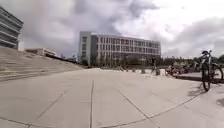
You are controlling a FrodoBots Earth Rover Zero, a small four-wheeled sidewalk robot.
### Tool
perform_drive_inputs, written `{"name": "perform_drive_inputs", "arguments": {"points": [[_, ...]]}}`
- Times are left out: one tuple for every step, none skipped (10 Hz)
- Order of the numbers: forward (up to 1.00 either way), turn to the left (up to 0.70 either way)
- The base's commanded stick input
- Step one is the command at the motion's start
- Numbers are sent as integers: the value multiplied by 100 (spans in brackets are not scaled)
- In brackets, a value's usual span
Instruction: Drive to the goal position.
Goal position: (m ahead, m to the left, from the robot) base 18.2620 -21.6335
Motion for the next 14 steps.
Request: {"name": "perform_drive_inputs", "arguments": {"points": [[70,-6],[70,-2],[70,-4],[70,-12],[70,-20],[70,-20],[70,-21],[70,-21],[70,-21],[70,-21],[70,-21],[70,-21],[70,-21],[70,-21]]}}
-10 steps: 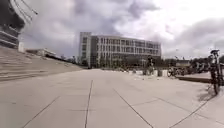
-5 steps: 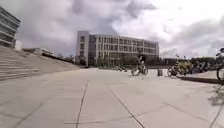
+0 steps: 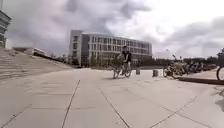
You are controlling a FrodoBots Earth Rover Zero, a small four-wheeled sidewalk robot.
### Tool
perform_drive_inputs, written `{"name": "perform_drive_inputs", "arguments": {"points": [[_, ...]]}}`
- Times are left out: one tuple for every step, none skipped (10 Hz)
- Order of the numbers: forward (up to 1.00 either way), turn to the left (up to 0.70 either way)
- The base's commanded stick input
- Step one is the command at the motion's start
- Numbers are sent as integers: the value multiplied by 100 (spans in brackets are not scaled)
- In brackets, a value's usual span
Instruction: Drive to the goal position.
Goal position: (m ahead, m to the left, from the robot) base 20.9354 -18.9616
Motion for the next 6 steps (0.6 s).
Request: {"name": "perform_drive_inputs", "arguments": {"points": [[70,-21],[70,-21],[70,-21],[70,-21],[53,-18],[27,-15]]}}
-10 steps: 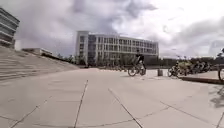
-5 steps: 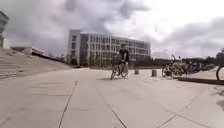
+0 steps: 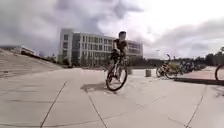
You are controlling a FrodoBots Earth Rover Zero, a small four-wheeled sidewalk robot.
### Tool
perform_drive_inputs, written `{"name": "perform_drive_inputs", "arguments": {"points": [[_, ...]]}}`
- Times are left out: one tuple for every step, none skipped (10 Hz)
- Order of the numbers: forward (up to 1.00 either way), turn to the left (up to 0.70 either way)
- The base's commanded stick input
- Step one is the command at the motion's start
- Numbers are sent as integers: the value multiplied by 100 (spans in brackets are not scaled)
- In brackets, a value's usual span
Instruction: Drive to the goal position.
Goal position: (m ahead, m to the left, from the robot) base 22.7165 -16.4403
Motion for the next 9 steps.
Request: {"name": "perform_drive_inputs", "arguments": {"points": [[1,-11],[-25,-7],[-51,-3],[-55,0],[0,0],[0,0],[0,0],[0,0],[0,0]]}}
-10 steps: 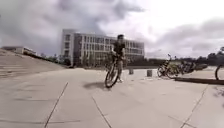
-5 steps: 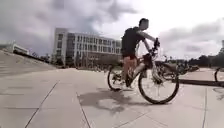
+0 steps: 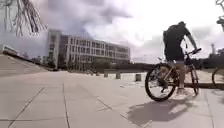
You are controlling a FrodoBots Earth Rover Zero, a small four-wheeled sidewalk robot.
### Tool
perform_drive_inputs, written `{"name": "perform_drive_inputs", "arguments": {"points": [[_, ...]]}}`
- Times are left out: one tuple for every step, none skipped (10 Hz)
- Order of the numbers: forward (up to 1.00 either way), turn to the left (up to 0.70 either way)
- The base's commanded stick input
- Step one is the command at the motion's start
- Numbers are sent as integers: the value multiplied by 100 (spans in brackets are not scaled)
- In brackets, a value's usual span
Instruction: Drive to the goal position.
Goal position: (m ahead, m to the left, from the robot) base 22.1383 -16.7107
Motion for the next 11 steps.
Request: {"name": "perform_drive_inputs", "arguments": {"points": [[0,0],[0,0],[0,0],[0,0],[3,0],[22,0],[70,9],[70,30],[70,35],[70,35],[70,35]]}}
